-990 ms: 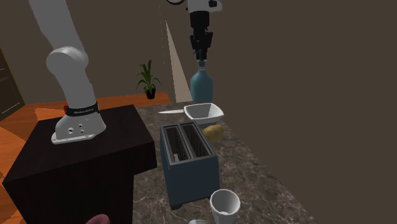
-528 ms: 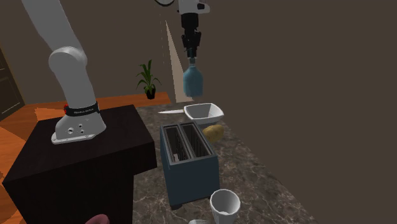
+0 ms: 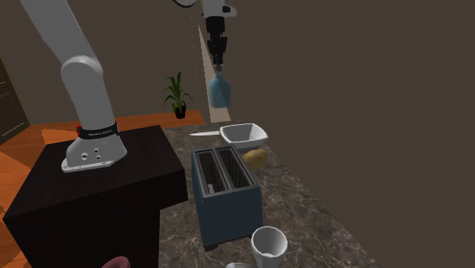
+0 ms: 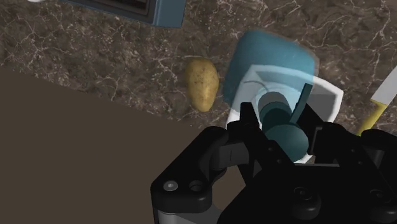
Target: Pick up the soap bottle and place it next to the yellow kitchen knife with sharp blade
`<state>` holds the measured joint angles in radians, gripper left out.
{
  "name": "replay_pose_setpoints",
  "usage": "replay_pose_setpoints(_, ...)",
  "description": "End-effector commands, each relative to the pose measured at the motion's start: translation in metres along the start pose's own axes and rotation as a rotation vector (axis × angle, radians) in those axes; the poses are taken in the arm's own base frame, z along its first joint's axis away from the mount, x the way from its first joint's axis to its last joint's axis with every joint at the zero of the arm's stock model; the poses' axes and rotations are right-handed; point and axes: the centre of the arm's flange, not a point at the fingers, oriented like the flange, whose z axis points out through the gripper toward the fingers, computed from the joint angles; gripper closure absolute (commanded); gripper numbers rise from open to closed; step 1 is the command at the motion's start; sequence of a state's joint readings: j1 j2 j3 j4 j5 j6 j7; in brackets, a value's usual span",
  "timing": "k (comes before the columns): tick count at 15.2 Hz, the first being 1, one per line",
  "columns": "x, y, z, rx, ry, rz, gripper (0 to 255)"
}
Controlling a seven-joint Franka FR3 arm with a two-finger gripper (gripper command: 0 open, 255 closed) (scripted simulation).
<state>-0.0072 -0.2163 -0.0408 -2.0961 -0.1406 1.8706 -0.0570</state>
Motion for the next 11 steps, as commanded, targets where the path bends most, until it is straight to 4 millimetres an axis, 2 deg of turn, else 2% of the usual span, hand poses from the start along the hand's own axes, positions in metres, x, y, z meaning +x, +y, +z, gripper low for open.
replay_pose_setpoints(1, 0.002, -0.026, -0.001, 0.0, 0.0, 0.002, 255)
replay_pose_setpoints(11, 0.01, -0.157, -0.018, 0.0, 0.0, 0.002, 255)
